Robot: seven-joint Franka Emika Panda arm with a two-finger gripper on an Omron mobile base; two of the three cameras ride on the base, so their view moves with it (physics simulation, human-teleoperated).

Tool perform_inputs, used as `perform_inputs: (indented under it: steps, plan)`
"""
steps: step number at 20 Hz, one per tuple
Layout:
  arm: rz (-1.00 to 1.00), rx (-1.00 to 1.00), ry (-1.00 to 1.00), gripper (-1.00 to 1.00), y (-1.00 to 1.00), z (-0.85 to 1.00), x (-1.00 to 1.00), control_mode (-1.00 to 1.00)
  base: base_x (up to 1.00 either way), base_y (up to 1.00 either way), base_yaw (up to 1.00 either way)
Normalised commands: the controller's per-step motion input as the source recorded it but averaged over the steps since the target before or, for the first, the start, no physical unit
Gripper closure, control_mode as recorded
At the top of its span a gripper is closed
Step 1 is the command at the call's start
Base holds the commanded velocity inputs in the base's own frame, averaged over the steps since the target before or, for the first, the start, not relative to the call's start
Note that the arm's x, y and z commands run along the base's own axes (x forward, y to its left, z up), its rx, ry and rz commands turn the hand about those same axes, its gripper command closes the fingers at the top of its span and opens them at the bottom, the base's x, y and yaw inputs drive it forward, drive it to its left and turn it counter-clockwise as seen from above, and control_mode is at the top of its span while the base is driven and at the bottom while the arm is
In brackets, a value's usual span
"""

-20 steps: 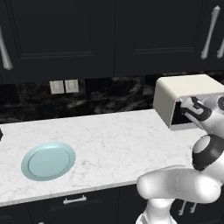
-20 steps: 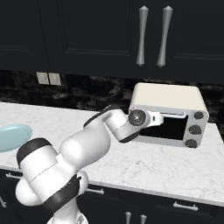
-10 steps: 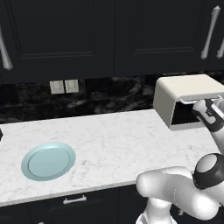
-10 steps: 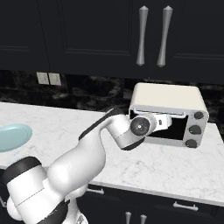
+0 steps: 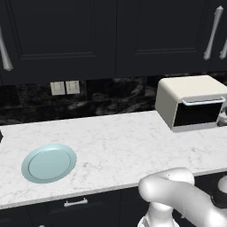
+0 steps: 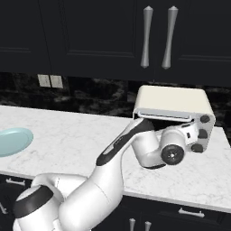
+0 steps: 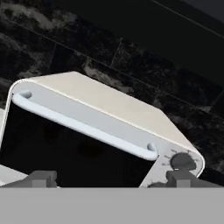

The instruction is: Pick up the kebab skewer and baguette bread, and place them inside the toaster oven. Close the toaster oven door and start by setting the timer.

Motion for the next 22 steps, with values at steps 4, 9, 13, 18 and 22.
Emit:
perform_inputs:
  steps: [4,9,13,18,22]
  plan:
    - [0.18,-0.24,-0.13,-1.00,-0.69,0.06,-0.20,-1.00,0.00,0.00,0.00]
    - [0.09,-0.29,-0.02,-1.00,-0.44,0.00,-0.10,-1.00,0.00,0.00,0.00]
    - [0.04,-0.22,0.00,-1.00,-0.27,0.00,0.11,-1.00,0.00,0.00,0.00]
    - [0.06,-0.25,0.00,-1.00,-0.09,-0.37,0.30,-1.00,0.00,0.00,0.00]
    - [0.07,-0.23,-0.02,-1.00,0.00,-0.49,0.38,-1.00,0.00,0.00,0.00]
